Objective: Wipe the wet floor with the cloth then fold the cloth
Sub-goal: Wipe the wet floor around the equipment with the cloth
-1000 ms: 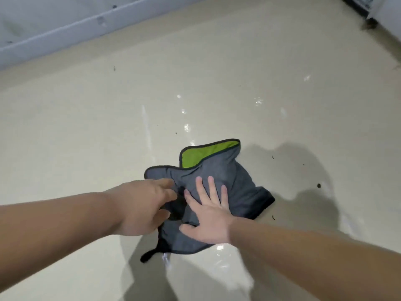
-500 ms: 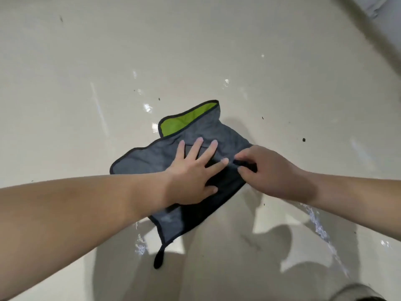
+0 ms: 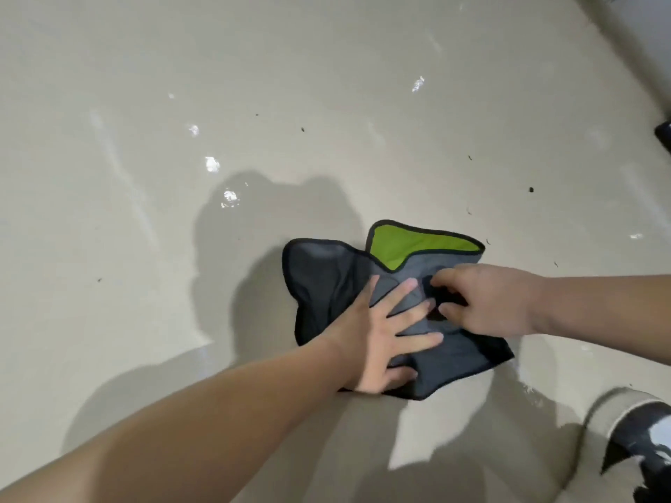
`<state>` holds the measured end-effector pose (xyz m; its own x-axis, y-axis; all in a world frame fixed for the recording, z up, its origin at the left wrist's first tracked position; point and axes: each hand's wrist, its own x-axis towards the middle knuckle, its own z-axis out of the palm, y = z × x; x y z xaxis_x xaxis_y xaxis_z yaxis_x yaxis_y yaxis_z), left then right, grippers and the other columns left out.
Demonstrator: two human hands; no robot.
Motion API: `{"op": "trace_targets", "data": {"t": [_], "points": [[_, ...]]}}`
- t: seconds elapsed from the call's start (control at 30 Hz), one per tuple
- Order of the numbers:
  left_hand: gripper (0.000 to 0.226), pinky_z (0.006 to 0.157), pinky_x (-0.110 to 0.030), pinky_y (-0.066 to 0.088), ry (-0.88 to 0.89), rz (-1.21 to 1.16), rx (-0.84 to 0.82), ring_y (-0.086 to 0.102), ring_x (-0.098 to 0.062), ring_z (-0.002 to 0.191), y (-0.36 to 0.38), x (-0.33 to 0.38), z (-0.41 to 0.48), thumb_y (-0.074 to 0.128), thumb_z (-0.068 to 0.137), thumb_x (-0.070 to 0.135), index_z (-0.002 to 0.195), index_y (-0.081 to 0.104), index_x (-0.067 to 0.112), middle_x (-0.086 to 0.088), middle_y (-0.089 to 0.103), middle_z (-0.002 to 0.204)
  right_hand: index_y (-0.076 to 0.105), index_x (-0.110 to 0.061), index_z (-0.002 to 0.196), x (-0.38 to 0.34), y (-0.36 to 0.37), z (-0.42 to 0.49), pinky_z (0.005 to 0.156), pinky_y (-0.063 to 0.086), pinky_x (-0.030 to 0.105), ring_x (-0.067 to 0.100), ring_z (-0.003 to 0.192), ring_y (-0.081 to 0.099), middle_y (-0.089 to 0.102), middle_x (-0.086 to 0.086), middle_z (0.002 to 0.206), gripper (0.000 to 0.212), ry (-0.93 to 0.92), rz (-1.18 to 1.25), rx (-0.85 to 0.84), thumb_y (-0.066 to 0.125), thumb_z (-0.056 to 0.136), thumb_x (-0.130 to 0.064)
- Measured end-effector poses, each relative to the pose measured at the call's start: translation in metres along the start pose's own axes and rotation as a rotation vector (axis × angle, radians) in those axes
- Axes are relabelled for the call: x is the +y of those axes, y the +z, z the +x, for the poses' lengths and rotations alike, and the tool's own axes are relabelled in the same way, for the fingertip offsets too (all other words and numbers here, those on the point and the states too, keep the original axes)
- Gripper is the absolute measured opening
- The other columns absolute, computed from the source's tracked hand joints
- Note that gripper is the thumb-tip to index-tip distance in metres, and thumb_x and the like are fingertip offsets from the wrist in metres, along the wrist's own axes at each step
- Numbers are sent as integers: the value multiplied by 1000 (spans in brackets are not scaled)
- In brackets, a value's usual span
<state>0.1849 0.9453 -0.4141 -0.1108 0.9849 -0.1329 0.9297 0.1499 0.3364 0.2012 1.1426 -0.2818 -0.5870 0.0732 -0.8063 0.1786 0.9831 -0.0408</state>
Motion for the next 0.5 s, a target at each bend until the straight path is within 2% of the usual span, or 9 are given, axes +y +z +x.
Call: {"op": "trace_targets", "data": {"t": [0.07,0.17,0.37,0.43,0.5], "points": [[66,119,-72,6,-63,29,35,-6,-37,161,-1,-22,-37,43,98,66,160,34,42,-3,20,174,49,-21,132,-36,-1,13,97,47,42,25,113,59,56,4,126,38,-62,-2,52,52,97,-35],[66,120,-72,1,-268,-2,58,-15,-34,160,0,-47,-93,36,100,67,161,29,44,3,10,176,41,-23,140,-91,-9,35,95,48,41,24,116,57,52,2,128,49,-213,-50,126,54,95,-33],[64,121,-74,4,-770,-46,187,-10,-30,161,3,-76,-232,34,101,68,161,24,49,9,5,176,50,-30,132,-233,-36,81,87,52,37,16,117,55,51,-10,130,38,-558,-120,282,51,93,-29],[64,117,-75,14,-940,-41,208,-5,-30,162,5,-81,-278,35,101,68,161,28,46,7,11,176,53,-29,126,-272,-41,94,88,52,38,18,115,55,50,-10,130,32,-586,-130,331,50,95,-31],[64,116,-76,17,-1151,-52,247,-3,-29,162,9,-82,-322,35,102,67,161,29,44,7,13,175,54,-29,128,-303,-45,103,95,50,40,18,118,56,50,-10,134,33,-582,-69,332,48,96,-34]]}}
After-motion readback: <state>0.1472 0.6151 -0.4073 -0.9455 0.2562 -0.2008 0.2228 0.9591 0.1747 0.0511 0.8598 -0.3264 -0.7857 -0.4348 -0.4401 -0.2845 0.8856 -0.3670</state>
